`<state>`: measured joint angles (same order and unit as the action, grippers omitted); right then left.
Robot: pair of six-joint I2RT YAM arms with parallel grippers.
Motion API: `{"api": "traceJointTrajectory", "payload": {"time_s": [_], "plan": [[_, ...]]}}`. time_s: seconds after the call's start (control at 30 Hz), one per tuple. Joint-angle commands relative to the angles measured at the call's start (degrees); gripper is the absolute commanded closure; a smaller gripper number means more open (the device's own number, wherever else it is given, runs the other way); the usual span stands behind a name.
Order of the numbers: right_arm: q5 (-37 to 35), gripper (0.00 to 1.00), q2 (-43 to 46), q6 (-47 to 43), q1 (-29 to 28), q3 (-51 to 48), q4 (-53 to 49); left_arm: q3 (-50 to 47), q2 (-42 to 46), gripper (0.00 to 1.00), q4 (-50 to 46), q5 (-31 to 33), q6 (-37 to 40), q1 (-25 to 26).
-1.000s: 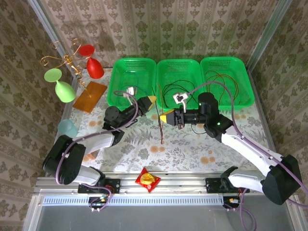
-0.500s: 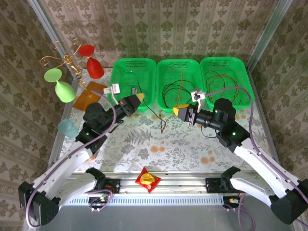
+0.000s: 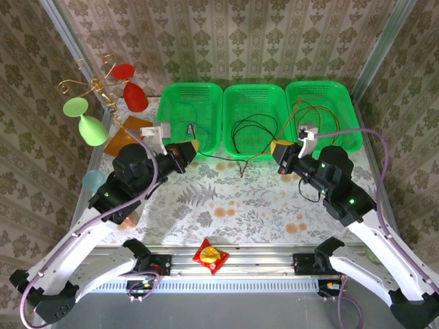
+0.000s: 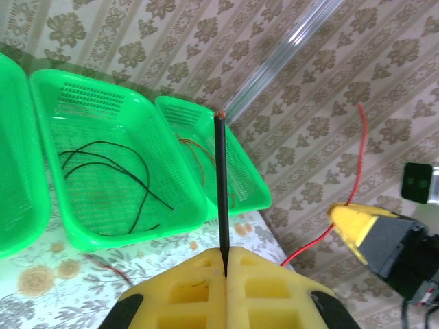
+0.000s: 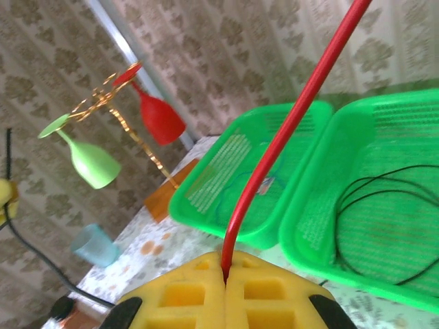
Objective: Untangle the cables
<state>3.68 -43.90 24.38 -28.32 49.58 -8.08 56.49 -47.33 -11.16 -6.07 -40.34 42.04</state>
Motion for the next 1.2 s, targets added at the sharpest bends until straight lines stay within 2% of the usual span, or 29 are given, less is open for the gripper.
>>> {"api": "traceJointTrajectory", "payload": {"time_s": [0.0, 0.4, 0.83, 1.17], "plan": [[-8.9, 1.0, 2.41, -2.42, 0.1, 1.83, -2.81, 2.27, 1.82, 1.0, -3.97, 5.47, 3.86, 0.57], [-23.21, 1.0, 7.0, -6.74, 0.15, 1.65, -5.64, 3.98, 7.0, 1.0, -9.16, 13.79, 6.23, 0.76], [-35.41, 1.0, 10.76, -11.04, 0.41, 0.38, -8.69, 0.62, 18.11, 1.0, -17.82, 29.59, 3.45, -0.38], [-49.52, 1.0, 12.38, -15.64, 1.55, -1.12, -8.79, 1.13, 26.05, 1.0, -25.11, 38.12, 4.43, -0.65]]}}
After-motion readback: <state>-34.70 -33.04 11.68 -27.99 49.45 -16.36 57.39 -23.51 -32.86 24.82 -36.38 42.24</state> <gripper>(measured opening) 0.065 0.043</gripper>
